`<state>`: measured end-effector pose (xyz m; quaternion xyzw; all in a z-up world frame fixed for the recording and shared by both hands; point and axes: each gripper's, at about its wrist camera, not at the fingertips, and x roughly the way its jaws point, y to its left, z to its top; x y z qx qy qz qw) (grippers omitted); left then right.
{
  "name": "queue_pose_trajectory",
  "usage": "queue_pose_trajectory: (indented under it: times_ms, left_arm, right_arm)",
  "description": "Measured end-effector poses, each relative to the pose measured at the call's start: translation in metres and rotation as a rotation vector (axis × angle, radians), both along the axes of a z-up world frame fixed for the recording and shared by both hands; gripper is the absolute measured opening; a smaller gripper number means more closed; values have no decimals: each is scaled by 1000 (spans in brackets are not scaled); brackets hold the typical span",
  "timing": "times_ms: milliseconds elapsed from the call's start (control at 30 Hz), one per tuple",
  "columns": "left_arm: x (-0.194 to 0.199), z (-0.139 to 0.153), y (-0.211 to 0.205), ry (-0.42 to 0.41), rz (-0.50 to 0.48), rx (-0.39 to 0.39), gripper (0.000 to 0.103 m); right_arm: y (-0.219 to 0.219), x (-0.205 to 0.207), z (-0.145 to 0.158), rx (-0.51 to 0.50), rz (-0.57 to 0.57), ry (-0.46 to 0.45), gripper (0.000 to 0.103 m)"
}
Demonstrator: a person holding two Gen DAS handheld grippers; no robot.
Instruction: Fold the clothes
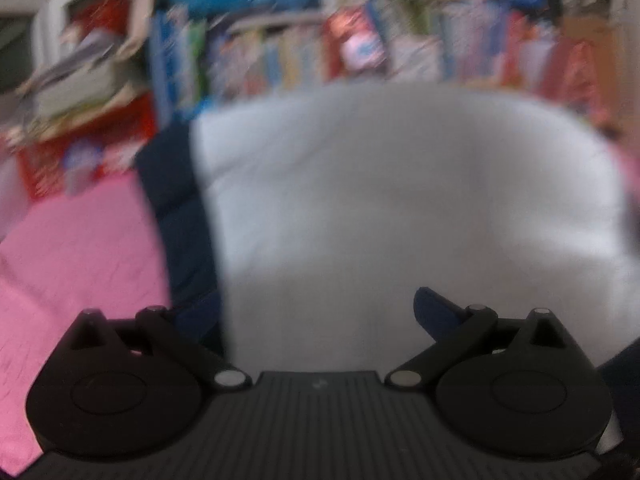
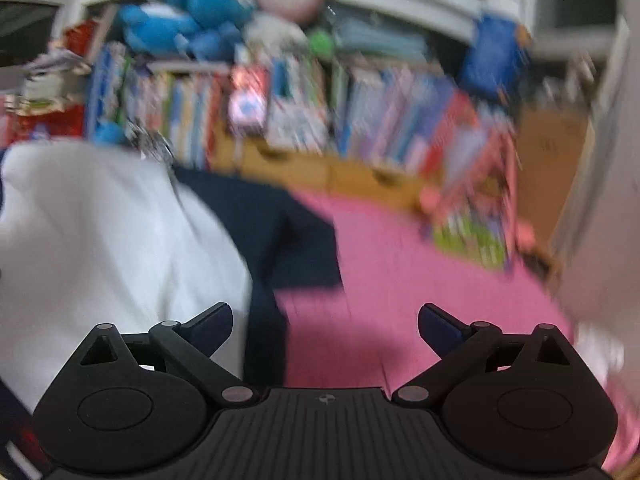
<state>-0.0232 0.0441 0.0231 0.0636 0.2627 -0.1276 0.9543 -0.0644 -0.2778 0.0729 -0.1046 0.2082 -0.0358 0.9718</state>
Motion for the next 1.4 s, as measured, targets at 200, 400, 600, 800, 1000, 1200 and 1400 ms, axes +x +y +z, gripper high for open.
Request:
queue_pose_trajectory:
  times_ms: [200,400,600,800,1000,1200,1400]
  left_arm:
    - [16,-25,-36,80,-103,-20,103]
    - [22,-36,-39,82,-97,-28,103]
    - [30,-42,-37,79,-106,-42,103]
    - [39,-44,-35,78,-114,-55,103]
    - [28,-31,-32,77,-119,-50,103]
    - [20,-24,-28,77,-120,-55,103]
    - [19,-23,-28,77,-120,-57,103]
  right_arm:
    - [65,94,42,79,135,-78,100]
    - [117,190,40,270,237,94,77]
    - [140,193,5,240,296,288,55]
    - [139,131,-21,182,410,376,54]
    - [125,117,-21,334,408,508,57]
    - [132,116,29,100,369,268,71]
    - [187,148,-9,-443,338,150,88]
